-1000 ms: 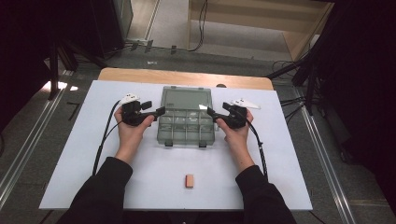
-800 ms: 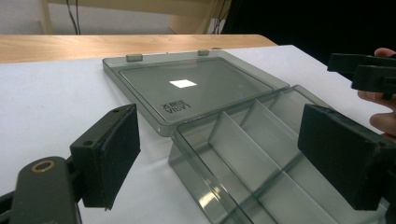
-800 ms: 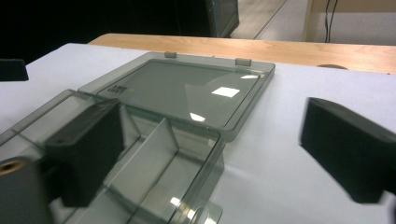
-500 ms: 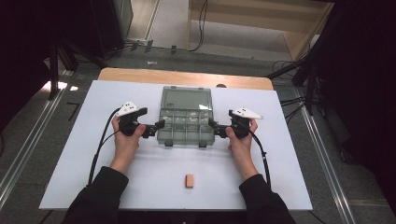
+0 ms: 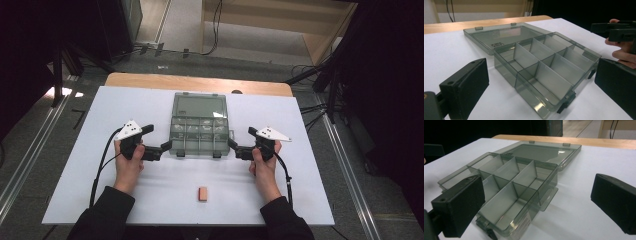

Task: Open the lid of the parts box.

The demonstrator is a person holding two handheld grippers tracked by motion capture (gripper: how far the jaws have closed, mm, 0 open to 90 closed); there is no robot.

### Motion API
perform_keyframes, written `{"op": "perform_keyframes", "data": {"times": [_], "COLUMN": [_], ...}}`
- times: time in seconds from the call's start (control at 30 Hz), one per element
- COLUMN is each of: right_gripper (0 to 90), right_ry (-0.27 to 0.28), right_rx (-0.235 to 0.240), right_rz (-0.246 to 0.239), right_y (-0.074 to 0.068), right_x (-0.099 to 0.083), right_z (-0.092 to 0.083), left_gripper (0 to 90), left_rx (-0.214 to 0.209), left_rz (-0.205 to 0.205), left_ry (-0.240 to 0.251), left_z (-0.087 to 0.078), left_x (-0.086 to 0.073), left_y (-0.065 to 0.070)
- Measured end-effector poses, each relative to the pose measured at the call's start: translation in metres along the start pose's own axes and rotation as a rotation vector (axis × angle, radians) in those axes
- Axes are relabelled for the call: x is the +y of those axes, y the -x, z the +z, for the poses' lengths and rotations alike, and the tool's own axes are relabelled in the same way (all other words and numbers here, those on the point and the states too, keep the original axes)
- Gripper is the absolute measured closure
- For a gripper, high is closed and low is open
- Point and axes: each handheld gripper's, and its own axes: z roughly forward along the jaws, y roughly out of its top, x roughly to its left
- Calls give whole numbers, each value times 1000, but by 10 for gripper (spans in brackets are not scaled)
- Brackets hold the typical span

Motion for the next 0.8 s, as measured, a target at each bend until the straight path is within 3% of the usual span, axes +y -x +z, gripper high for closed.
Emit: {"op": "perform_keyframes", "data": {"times": [0.4,0.8], "right_gripper": [0,0], "right_ry": [4,5], "right_rx": [4,68], "right_rz": [17,-15], "right_y": [5,-3], "right_x": [-8,-10], "right_z": [-24,-29], "left_gripper": [0,0], "left_rx": [14,29], "left_rz": [0,9], "left_ry": [7,12], "left_z": [-24,-42], "left_x": [-12,-18], "left_y": [5,6]}}
